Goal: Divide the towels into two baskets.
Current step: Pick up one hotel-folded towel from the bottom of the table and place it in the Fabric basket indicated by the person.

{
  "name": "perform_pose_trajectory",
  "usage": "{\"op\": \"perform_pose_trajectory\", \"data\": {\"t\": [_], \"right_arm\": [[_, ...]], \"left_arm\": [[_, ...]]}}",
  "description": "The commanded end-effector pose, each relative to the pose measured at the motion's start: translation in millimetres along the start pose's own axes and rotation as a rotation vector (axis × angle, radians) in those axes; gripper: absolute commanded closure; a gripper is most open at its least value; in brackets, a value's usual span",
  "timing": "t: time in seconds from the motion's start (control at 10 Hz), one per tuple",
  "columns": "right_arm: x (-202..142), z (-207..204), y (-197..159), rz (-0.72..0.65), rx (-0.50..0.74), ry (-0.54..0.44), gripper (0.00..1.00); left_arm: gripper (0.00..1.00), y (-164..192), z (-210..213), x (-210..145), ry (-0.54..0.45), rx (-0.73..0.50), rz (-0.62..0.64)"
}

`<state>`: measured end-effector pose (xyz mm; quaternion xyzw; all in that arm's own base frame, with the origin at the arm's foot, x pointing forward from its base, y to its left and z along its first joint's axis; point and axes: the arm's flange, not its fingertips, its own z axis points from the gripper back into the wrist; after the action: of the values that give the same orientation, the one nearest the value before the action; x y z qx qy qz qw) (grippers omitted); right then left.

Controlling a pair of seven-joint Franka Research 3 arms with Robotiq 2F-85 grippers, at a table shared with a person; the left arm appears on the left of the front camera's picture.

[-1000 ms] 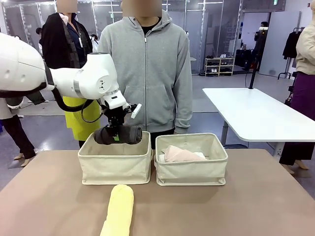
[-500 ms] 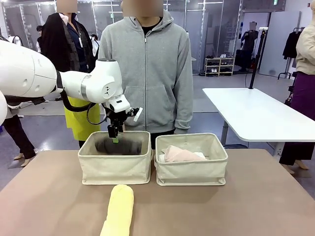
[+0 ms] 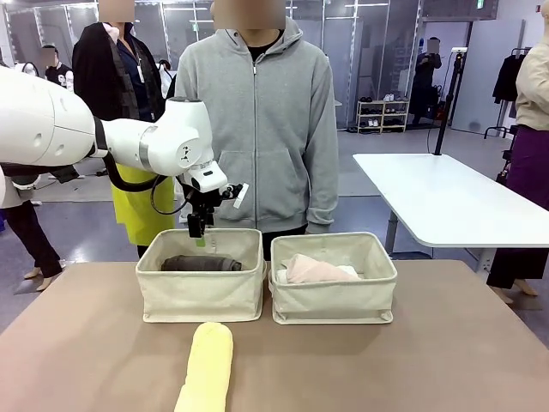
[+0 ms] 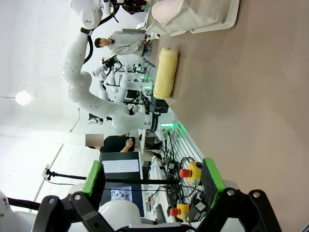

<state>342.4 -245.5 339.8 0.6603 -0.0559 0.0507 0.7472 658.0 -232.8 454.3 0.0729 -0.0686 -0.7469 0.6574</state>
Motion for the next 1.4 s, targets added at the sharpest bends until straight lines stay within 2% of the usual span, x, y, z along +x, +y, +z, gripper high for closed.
{"op": "perform_pose_trajectory", "data": {"t": [0.0,0.8,0.9,1.1,1.3], "right_arm": [[-4,-1,2,0.02,-0.001,0.011,0.0],[-4,-1,2,0.02,-0.001,0.011,0.0],[-4,-1,2,0.02,-0.001,0.011,0.0],[-4,-1,2,0.02,-0.001,0.011,0.0],[-4,-1,2,0.02,-0.001,0.011,0.0]], "left_arm": [[0.0,2,-3,-2,0.004,0.002,-0.004],[0.0,0,-4,1,-0.002,-0.005,-0.002],[0.0,7,28,-3,0.001,-0.063,0.034],[0.0,-6,91,-35,-0.138,-0.118,0.187],[0.0,-59,138,-83,-0.327,-0.188,0.341]]}}
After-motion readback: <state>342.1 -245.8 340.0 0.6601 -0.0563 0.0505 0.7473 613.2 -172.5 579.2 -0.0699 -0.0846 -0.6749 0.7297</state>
